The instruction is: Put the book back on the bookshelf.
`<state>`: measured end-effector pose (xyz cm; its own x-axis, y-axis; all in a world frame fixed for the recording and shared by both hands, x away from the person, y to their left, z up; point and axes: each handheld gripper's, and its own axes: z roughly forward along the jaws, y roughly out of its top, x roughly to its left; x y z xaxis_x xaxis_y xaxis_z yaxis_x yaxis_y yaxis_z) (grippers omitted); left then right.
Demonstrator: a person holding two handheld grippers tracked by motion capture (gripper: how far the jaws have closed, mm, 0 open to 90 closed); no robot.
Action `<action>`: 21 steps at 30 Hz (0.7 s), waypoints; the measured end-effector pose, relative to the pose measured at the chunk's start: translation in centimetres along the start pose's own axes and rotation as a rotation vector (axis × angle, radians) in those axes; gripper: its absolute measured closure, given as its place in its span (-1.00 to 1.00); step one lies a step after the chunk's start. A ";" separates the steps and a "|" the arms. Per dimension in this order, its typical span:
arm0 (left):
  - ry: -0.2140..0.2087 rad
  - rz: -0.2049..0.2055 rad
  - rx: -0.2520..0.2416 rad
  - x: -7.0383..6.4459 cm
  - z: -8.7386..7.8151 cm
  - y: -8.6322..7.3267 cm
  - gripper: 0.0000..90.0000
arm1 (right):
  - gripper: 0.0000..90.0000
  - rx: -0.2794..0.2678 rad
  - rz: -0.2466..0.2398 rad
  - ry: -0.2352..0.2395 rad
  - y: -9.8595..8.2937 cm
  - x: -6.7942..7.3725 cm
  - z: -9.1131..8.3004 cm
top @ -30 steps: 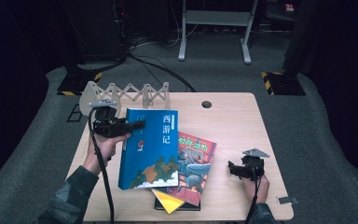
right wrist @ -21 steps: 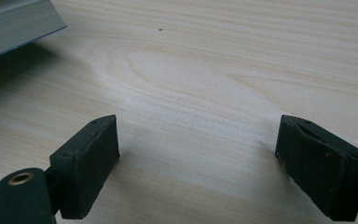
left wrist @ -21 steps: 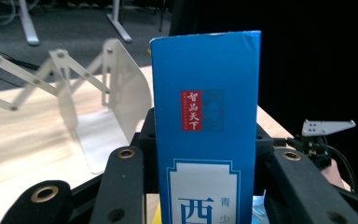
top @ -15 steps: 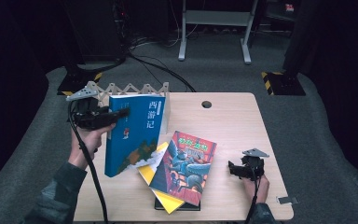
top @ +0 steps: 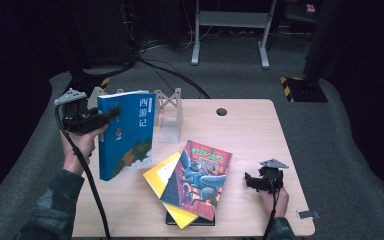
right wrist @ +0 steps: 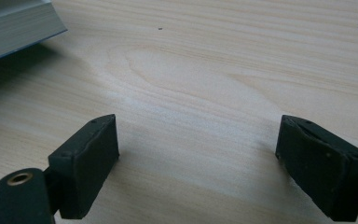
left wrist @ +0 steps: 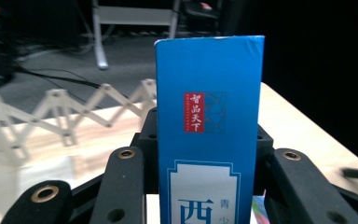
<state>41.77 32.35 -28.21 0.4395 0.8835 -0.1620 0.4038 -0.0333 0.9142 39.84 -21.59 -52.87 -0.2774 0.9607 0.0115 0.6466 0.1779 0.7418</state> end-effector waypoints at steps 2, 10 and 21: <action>0.032 0.001 -0.013 0.4 -0.1 0.0 0.37 | -0.73 0.000 0.000 -0.001 0.0 0.0 0.0; 0.138 0.004 -0.071 2.1 -0.6 0.1 0.37 | -0.73 0.000 0.000 -0.003 0.0 0.0 0.0; 0.237 0.011 -0.097 3.6 -0.6 0.7 0.37 | -0.73 0.001 0.000 -0.005 0.0 0.0 0.0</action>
<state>43.18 35.79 -27.98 0.2388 0.9685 -0.0708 0.3166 -0.0087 0.9485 39.86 -21.55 -52.88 -0.2740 0.9617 0.0078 0.6472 0.1783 0.7412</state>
